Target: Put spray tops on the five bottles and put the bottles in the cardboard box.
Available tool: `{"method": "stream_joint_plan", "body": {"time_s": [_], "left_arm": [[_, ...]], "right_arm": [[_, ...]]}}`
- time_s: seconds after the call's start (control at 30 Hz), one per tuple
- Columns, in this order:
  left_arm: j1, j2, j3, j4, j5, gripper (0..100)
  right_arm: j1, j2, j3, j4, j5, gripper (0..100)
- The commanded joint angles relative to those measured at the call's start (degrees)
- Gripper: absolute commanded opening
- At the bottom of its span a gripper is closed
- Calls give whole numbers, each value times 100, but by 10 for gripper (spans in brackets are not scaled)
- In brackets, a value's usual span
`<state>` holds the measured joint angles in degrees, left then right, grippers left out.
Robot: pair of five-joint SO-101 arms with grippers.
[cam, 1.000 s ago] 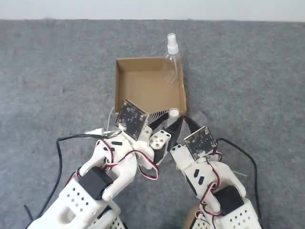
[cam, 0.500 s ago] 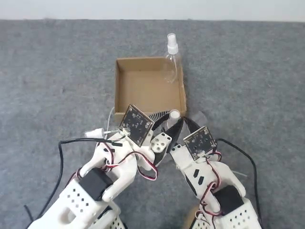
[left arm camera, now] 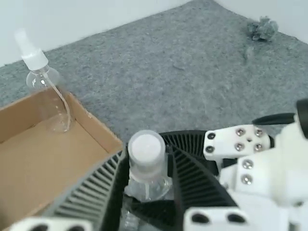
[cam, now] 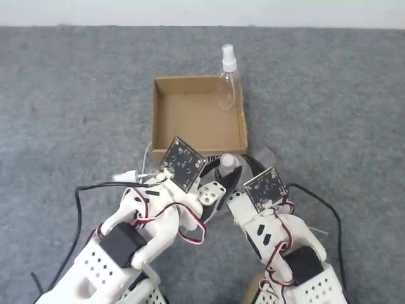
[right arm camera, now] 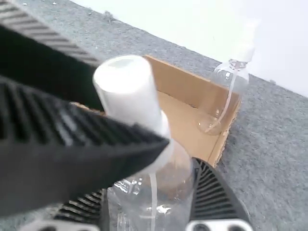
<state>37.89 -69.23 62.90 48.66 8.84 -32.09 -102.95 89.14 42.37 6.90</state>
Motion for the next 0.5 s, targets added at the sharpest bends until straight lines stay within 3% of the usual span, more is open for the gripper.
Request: {"method": "stream_joint_plan", "body": {"time_s": [0.0, 0.1, 0.3, 0.47], "left_arm": [[62, -35, -497, 501, -53, 143], [-35, -35, -690, 774, -53, 160], [-879, -35, -831, 853, -53, 216], [-1064, -35, -848, 862, -62, 232]], "right_arm": [[13, -40, -211, -101, -79, 7], [13, -40, -211, -101, -79, 7], [13, -40, -211, -101, -70, 7], [22, -40, -202, -101, -70, 7]]}}
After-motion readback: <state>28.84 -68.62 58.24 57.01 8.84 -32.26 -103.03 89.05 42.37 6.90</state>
